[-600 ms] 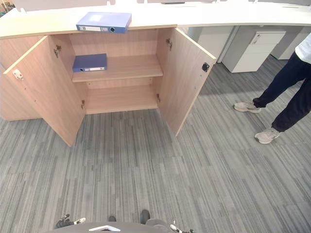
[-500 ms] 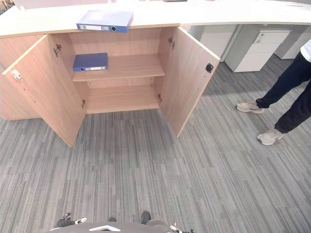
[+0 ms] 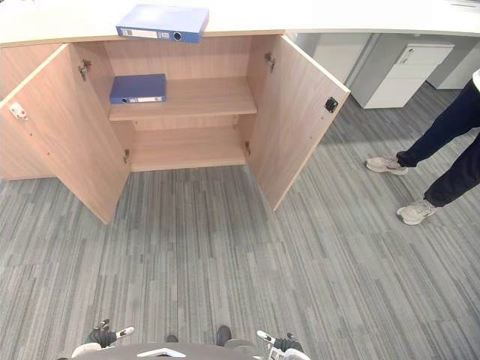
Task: Walk over to the cabinet, pick up the folder, carry it to the office cabinet, place the folder inside the office cabinet, then close the office cabinet door
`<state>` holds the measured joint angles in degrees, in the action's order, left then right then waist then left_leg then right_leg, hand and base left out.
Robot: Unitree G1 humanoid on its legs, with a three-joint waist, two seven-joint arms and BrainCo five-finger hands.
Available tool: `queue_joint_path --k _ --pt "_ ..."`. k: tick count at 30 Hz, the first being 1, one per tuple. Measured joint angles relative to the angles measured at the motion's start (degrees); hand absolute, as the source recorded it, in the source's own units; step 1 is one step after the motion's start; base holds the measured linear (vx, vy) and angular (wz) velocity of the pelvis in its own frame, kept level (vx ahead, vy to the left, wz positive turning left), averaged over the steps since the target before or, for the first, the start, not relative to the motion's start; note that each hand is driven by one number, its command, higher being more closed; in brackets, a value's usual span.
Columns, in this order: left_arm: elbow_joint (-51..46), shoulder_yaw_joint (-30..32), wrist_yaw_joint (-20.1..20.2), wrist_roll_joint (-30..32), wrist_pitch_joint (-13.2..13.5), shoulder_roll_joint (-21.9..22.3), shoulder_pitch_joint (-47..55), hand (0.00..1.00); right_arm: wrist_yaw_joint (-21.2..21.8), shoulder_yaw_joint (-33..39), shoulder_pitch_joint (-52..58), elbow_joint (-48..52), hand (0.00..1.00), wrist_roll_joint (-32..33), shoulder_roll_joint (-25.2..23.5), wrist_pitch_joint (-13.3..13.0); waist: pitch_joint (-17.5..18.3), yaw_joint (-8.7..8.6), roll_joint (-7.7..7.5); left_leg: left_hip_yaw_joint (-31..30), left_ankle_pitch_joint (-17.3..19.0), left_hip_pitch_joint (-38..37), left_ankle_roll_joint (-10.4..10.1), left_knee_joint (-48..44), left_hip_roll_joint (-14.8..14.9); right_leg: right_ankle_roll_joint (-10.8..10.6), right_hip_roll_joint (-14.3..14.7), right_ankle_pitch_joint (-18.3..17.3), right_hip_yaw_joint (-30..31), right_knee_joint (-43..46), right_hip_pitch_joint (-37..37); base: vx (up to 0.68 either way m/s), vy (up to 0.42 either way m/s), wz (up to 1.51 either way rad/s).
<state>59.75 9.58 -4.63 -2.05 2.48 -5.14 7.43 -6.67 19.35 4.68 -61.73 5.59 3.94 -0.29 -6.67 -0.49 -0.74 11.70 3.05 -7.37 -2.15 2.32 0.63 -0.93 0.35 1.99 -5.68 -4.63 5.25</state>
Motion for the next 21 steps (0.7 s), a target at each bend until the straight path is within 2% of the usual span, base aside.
queue_joint_path --k 8,11,12,15,17,18,19,20,21 --pt "-0.01 -0.33 0.0 0.05 -0.01 -0.14 -0.02 0.0 0.0 -0.77 -0.26 0.04 0.0 -1.49 0.06 0.1 -0.05 0.52 -0.29 2.67 0.36 1.57 1.52 0.87 0.12 0.06 -0.06 -0.5 0.28 -0.41 -2.3 -0.09 -0.014 -0.12" --pt "-0.02 -0.7 0.0 0.05 -0.03 -0.51 -0.18 0.0 0.0 -0.81 -0.66 0.11 0.0 -1.5 0.01 0.12 0.06 0.49 -0.43 3.25 1.22 3.54 1.69 -0.41 0.09 -0.24 -0.28 -0.64 0.4 -0.36 -4.05 0.04 0.012 -0.13" --pt "-0.03 -0.69 0.0 0.04 -0.03 -0.61 -0.31 0.0 0.0 -0.93 -0.68 0.11 0.0 -1.51 0.0 0.16 0.05 0.51 -0.53 3.54 1.99 4.43 1.75 -1.9 0.16 -0.98 -0.39 -0.36 0.56 0.1 -4.68 0.11 0.015 -0.17" --pt "-0.03 -0.74 0.01 0.02 -0.04 -0.67 -0.78 0.0 0.03 -0.93 -1.06 0.32 0.0 -1.51 0.18 0.23 -0.64 0.57 -0.25 4.21 4.7 5.73 2.37 -5.65 0.68 -1.77 -0.79 -4.32 1.08 8.12 -8.48 0.15 0.037 -0.16" --pt "0.0 -1.54 -0.01 -0.02 -0.07 -1.11 -1.44 0.0 0.09 -0.95 -1.26 1.23 0.0 -1.5 0.15 0.1 -1.75 0.37 -0.28 4.19 6.84 4.81 2.67 -7.58 0.15 -3.77 -2.73 -10.29 -0.01 22.78 -13.51 0.2 0.081 0.02" --pt "0.0 -2.01 -0.01 -0.01 -0.07 -1.15 -1.62 0.0 0.09 -0.95 -1.4 1.46 0.0 -1.49 0.18 0.07 -2.09 0.21 -0.26 4.11 6.99 4.1 2.82 -7.43 -0.11 -4.18 -3.36 -11.07 -0.25 27.37 -15.21 0.22 0.099 0.17" --pt "-0.06 -2.59 -0.01 -0.06 -0.07 -1.42 -2.28 0.0 0.1 -1.0 -1.63 2.27 0.0 -1.45 0.38 0.03 -3.31 -0.38 0.05 3.44 7.37 2.19 3.49 -7.07 -0.23 -3.96 -4.44 -11.38 -1.8 37.14 -18.65 0.19 0.07 0.34" --pt "-0.07 -3.02 -0.02 -0.09 -0.09 -1.51 -2.78 0.0 0.1 -1.2 -1.91 2.24 0.0 -1.27 0.69 -0.19 -4.25 -1.22 0.53 2.32 8.11 0.8 4.19 -6.99 -0.14 -3.03 -5.15 -14.95 -3.21 42.25 -21.25 0.16 0.046 0.39" --pt "-0.07 -2.98 -0.02 -0.09 -0.09 -1.51 -2.9 0.0 0.12 -1.37 -2.15 2.23 0.0 -1.29 0.69 -0.15 -4.32 -1.46 0.37 1.97 8.5 0.04 4.12 -6.93 0.11 -2.83 -5.11 -16.39 -3.55 42.47 -21.92 0.24 -0.002 0.33"
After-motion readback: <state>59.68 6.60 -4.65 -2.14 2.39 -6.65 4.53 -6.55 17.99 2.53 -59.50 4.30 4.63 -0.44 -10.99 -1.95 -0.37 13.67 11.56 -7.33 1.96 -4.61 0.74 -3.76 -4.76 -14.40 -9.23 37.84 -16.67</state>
